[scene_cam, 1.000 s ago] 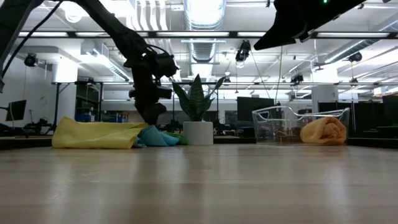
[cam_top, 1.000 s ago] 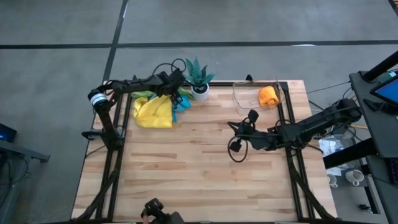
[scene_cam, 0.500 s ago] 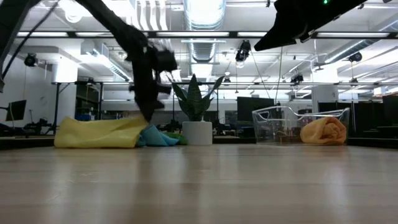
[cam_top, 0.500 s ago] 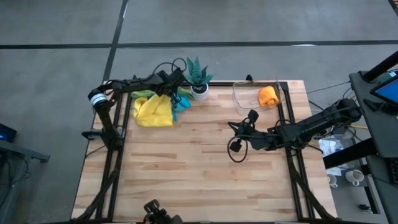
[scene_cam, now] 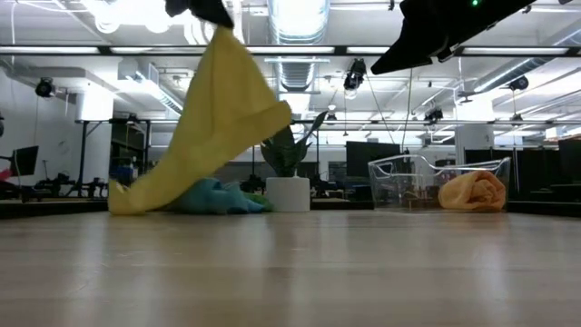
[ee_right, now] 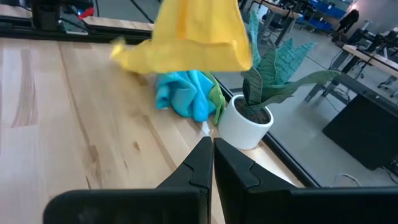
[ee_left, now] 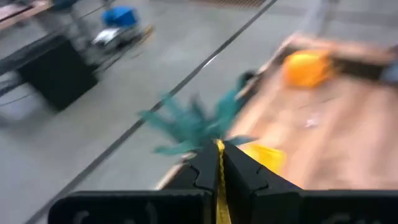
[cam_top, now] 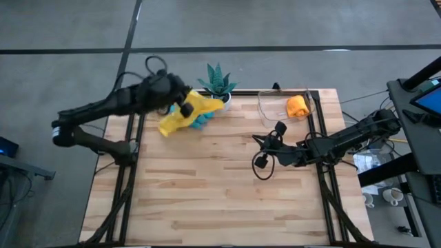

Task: Roll microfiber towels into tight, uniform cylinder then place into a basket
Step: Fold the yellow microfiber cloth

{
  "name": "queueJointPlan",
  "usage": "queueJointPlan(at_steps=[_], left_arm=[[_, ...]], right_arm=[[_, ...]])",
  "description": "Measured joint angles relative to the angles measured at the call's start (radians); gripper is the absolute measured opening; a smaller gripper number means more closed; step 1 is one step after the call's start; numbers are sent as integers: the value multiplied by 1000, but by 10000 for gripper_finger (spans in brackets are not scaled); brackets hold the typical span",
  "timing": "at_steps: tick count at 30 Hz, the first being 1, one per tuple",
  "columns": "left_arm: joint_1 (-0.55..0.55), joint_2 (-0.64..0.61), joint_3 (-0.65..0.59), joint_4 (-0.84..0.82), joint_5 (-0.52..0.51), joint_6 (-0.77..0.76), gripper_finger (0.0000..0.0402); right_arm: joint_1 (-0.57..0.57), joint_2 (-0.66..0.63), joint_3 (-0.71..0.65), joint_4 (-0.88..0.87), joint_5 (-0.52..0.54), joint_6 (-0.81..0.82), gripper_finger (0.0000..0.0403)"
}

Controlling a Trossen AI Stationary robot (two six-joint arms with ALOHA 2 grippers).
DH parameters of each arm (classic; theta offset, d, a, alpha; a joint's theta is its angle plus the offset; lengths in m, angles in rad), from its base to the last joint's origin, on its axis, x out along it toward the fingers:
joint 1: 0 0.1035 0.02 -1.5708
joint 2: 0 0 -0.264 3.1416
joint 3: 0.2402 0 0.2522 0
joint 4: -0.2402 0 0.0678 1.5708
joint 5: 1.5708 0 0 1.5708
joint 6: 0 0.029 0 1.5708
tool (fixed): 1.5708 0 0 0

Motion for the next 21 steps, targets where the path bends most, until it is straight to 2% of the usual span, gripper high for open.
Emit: queueJointPlan(at_steps=[6, 11, 14, 21], left_arm=[[-187, -4, -2, 55, 7, -76, 0], [-233, 80, 17, 103, 8, -47, 0], [-230, 130, 95, 105, 5, -17, 0], [-218, 272, 375, 89, 4, 85, 0]], right_arm=[[0, 0, 0, 0, 0, 2, 9], [0, 0, 0, -1, 0, -9, 9], [0, 0, 0, -5, 0, -40, 9], [0, 0, 0, -3, 0, -42, 9]])
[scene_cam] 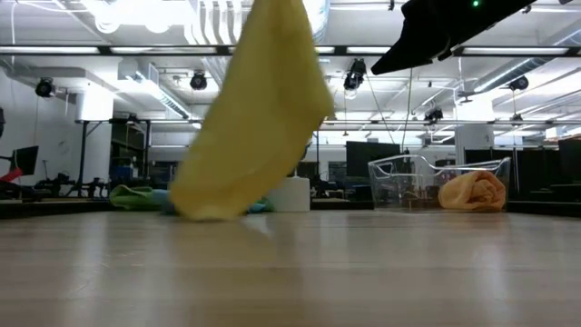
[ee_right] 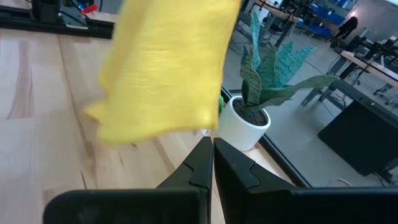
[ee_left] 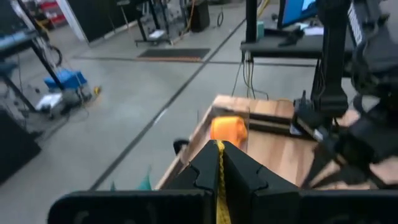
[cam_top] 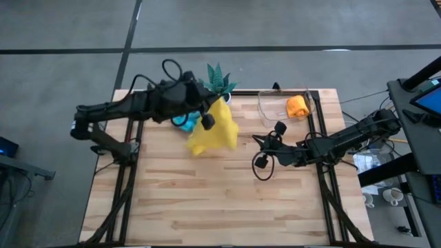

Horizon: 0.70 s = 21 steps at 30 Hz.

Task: Roll microfiber towels into tight, uniform cylinder then place into a basket
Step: Fold the yellow microfiber cloth

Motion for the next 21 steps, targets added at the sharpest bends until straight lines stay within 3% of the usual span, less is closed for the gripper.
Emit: queueJointPlan(at_steps=[8, 14, 18, 21], left_arm=[[-6, 103, 242, -266, 26, 40, 0], [-55, 101, 223, -510, 38, 47, 0], [-115, 100, 176, -509, 40, 94, 0], [-167, 101, 154, -475, 39, 182, 0]], right_arm=[[-2, 0, 0, -18, 16, 31, 19], [-11, 0, 0, -78, 79, 76, 71], [-35, 7, 0, -76, 76, 97, 122], [-53, 11, 0, -73, -2, 104, 158]])
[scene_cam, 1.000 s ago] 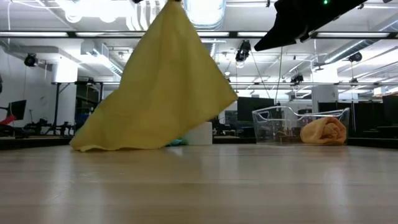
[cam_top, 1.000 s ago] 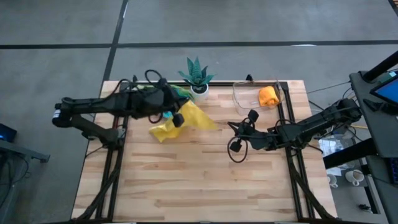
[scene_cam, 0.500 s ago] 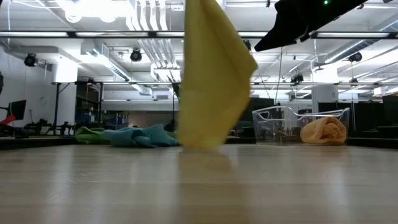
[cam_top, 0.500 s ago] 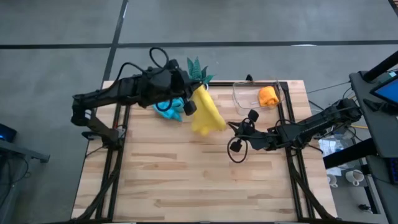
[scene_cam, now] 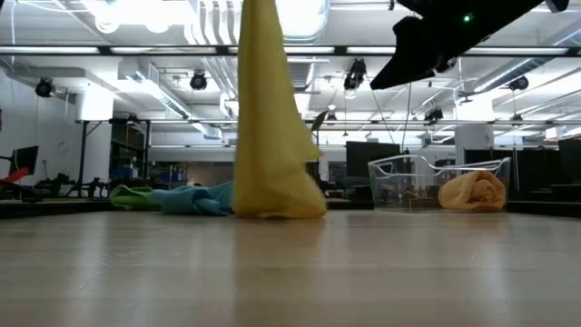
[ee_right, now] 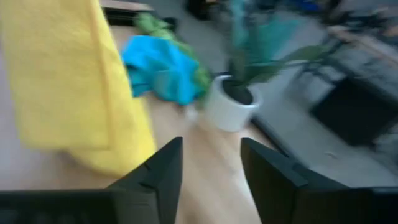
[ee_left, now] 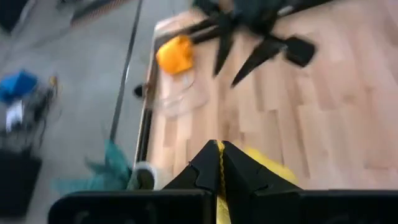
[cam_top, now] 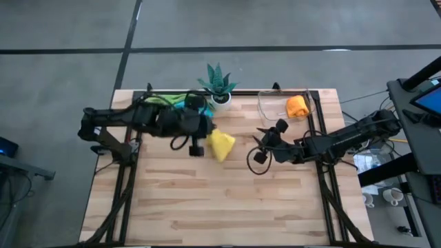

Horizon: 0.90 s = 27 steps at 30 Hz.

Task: Roll microfiber towels into tight, uniform cylinder then place into a basket
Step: Fold the yellow microfiber cloth

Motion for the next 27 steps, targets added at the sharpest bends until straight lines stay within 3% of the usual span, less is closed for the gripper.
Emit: queueJointPlan(at_steps=[5, 8, 13, 20, 27], left_arm=[[-28, -3, 2, 100, -83, 27, 0], [-23, -6, 4, 149, -91, 23, 0], [-24, 2, 2, 229, -109, 24, 0], [-24, 5, 0, 221, -99, 25, 0], [-34, 5, -1, 137, 141, 76, 0]], right_arm=[[-7, 3, -2, 49, -278, -107, 196], [-6, 24, -11, 95, -367, -166, 204], [-8, 105, -15, 185, -373, -254, 205], [-28, 196, -1, 271, -369, -314, 205], [-41, 210, 11, 263, -373, -322, 205]])
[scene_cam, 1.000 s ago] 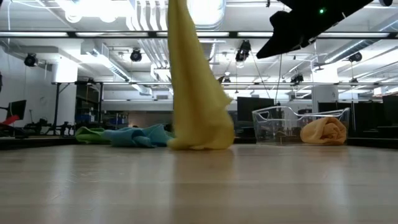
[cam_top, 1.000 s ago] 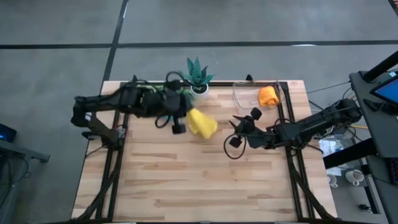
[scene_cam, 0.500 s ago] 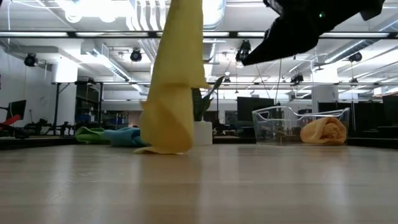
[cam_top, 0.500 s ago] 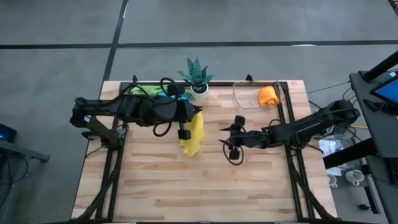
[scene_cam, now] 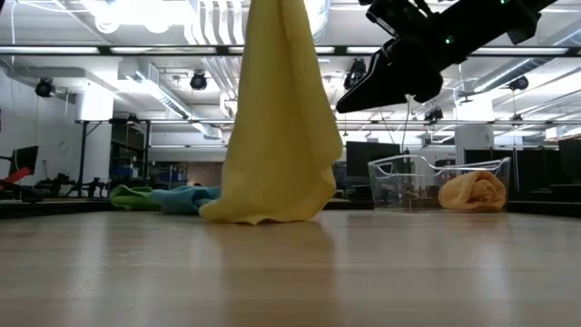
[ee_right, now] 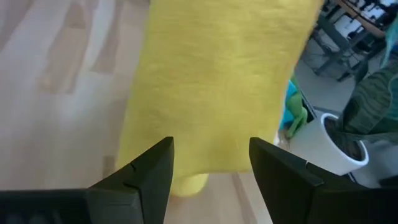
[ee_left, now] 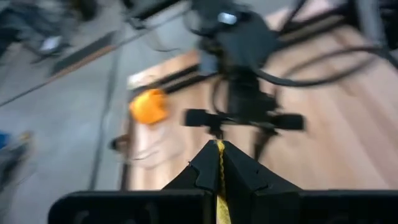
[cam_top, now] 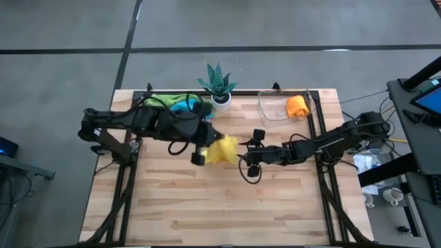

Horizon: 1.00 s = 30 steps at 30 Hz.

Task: Roll microfiber towels into tight, uniform cylinder then place into a basket
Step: Fold the yellow microfiber cloth

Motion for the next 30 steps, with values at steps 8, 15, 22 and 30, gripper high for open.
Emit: queueJointPlan(at_steps=[8, 15, 22, 30], left_arm=[[-3, 0, 0, -36, 24, 0, 0], [-4, 0, 0, -35, 24, 0, 0], [-4, 2, 0, -35, 24, 0, 0], [-4, 2, 0, -36, 24, 0, 0]], right_arm=[[0, -6, 0, -18, -137, 29, 206], [-1, 34, 0, -9, -185, 34, 206], [-33, 107, 11, 27, -260, 34, 206], [-69, 153, 48, 30, -264, 58, 206]])
